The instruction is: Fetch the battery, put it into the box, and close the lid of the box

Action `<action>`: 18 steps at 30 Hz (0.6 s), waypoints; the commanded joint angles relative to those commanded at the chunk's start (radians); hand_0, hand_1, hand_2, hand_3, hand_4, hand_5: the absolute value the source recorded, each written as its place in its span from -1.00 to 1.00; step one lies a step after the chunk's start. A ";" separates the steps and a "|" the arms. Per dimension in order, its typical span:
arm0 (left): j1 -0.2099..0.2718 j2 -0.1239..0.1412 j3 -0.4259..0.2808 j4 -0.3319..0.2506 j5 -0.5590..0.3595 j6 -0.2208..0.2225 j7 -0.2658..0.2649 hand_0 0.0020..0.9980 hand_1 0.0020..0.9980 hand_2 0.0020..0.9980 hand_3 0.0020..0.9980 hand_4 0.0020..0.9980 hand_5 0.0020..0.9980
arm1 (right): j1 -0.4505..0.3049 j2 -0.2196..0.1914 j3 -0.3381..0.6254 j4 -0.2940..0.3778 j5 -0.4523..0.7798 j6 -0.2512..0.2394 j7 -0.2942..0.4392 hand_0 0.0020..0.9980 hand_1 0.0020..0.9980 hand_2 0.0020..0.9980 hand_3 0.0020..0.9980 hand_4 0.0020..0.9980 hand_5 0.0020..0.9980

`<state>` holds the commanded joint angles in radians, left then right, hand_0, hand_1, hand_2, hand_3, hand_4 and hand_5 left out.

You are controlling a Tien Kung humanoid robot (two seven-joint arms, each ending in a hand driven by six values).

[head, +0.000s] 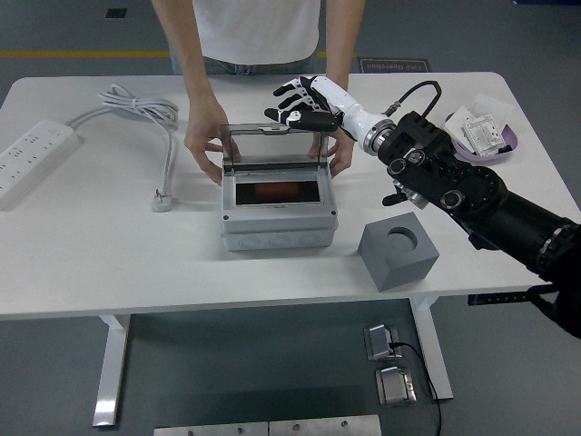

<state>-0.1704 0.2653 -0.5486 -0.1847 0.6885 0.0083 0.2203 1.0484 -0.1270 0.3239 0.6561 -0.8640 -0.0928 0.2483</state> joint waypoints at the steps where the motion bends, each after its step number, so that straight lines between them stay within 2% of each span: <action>1: 0.000 0.000 0.001 0.000 -0.001 0.000 -0.001 0.25 0.39 0.28 0.20 0.36 -0.66 | -0.004 -0.001 -0.001 0.008 -0.004 -0.002 0.001 0.45 0.31 0.38 0.44 0.74 0.04; 6: 0.001 0.000 0.002 0.000 -0.005 0.002 -0.002 0.25 0.40 0.28 0.20 0.35 -0.65 | -0.024 -0.014 -0.003 0.057 -0.032 -0.008 0.001 0.45 0.31 0.40 0.44 0.74 0.05; 12: 0.006 0.000 0.007 0.001 -0.015 0.004 -0.005 0.25 0.40 0.29 0.20 0.35 -0.65 | -0.043 -0.047 -0.002 0.126 -0.069 -0.013 -0.010 0.45 0.30 0.40 0.44 0.74 0.04; 18: 0.012 0.004 0.023 0.001 -0.041 0.008 -0.011 0.24 0.40 0.29 0.20 0.35 -0.65 | -0.062 -0.104 -0.008 0.219 -0.099 -0.018 -0.029 0.45 0.29 0.40 0.44 0.73 0.05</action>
<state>-0.1582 0.2690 -0.5255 -0.1838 0.6473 0.0162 0.2093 0.9862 -0.2310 0.3155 0.8751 -0.9635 -0.1105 0.2195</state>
